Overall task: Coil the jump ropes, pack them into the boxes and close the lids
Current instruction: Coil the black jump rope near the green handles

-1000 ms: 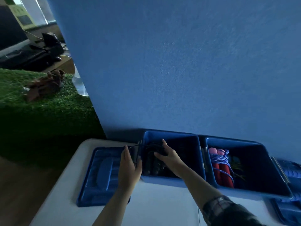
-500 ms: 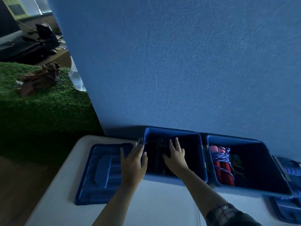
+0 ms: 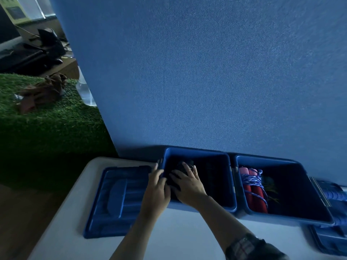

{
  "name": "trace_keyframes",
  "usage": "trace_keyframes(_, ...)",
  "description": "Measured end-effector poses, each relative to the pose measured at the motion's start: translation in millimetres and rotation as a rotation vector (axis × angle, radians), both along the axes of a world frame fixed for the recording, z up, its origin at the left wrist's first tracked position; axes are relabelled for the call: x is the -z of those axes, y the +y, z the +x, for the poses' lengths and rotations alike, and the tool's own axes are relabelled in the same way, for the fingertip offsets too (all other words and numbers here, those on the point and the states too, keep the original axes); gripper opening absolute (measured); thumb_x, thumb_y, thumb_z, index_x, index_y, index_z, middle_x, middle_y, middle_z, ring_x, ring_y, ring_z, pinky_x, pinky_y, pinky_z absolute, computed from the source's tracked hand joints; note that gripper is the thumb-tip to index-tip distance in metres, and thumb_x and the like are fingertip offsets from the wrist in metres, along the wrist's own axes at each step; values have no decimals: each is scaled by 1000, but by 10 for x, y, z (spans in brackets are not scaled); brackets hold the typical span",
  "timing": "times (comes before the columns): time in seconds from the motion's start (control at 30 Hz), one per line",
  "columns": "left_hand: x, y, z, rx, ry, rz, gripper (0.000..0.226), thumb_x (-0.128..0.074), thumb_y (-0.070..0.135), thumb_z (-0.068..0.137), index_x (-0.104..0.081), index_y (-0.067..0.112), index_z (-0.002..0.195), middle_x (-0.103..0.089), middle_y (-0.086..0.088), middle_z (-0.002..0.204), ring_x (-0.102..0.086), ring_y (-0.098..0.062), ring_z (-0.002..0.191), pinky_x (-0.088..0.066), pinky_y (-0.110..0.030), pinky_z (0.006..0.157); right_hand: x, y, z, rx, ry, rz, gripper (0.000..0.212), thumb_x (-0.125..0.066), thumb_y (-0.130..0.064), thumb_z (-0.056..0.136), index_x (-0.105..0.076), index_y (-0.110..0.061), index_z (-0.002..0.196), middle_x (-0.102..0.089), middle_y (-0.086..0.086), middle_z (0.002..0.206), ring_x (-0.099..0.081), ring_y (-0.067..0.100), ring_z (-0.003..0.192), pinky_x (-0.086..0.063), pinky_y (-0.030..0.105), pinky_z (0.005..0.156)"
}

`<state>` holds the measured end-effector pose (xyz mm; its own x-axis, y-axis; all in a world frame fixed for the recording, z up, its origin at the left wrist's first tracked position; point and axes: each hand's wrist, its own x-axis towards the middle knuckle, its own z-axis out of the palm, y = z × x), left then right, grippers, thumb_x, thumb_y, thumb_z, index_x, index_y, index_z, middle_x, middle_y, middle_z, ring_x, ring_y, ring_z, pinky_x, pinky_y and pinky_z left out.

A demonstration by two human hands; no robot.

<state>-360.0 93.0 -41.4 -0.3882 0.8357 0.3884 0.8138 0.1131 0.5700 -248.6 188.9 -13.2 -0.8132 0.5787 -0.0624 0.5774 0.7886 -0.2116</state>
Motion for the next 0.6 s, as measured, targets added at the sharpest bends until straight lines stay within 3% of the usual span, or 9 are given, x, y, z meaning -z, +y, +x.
trace_keyframes(0.03,-11,-3,18,-35,-61,-20,28,-38,11,89,-64,-2,90,-48,-15,134,-31,-27,138,-34,-33,109,-4,-1,-7,-22,-24,-14,73,-12,-54,78,-43,-27,138,-39,-10,146,-9,30,145,7,54,112)
trace_keyframes(0.1,-55,-8,47,-91,-163,-118,29,-43,12,93,-61,-1,112,-42,-14,144,-36,-25,136,-39,-30,106,-17,5,-15,-52,-84,-24,83,0,-54,74,-40,-26,140,-34,-10,150,-3,29,146,9,53,112)
trace_keyframes(0.2,-124,3,60,-91,-167,-181,42,-41,17,97,-45,1,136,-39,-11,146,-43,-25,131,-37,-28,103,-65,-6,-63,-73,-214,61,61,-18,-44,83,-64,-28,120,-57,-13,131,-36,32,136,-23,60,106)
trace_keyframes(0.23,-149,11,67,-86,-161,-193,41,-42,14,98,-44,1,137,-38,-11,146,-43,-25,130,-37,-28,103,-34,14,-69,-70,-207,72,55,-23,-40,86,-62,-28,123,-55,-13,134,-33,32,138,-25,60,106)
trace_keyframes(0.33,-177,20,76,-99,-129,-209,37,-44,8,95,-48,2,131,-41,-10,142,-50,-29,120,-45,-37,97,-2,36,-48,-94,-126,43,65,-8,-39,86,-34,-26,144,-27,-10,154,1,29,146,0,57,113)
trace_keyframes(0.43,-199,36,89,-137,-28,-216,31,-48,7,87,-56,3,117,-50,-12,129,-59,-37,96,-52,-47,81,-105,37,47,-31,-2,-99,69,-4,-44,83,-21,-31,148,-11,-11,158,7,25,146,8,49,115)
trace_keyframes(0.5,-241,63,126,-165,22,-241,33,-41,17,82,-60,6,107,-56,-14,116,-60,-40,82,-52,-48,72,-167,14,107,-10,44,-167,55,-19,-37,93,-17,-34,148,-5,-11,158,8,24,146,7,49,115)
trace_keyframes(0.53,-263,81,161,-176,30,-255,35,-38,21,80,-60,8,105,-57,-15,113,-60,-40,82,-52,-48,71,-195,1,130,2,49,-205,52,-27,-31,97,-16,-35,148,-4,-11,158,8,23,146,5,50,115)
trace_keyframes(0.6,-297,113,260,-226,41,-318,35,-47,21,84,-58,10,115,-54,-15,121,-59,-40,99,-46,-54,85,-218,-30,192,24,38,-264,53,-32,-25,98,-16,-34,148,-3,-11,159,8,20,146,2,52,116)
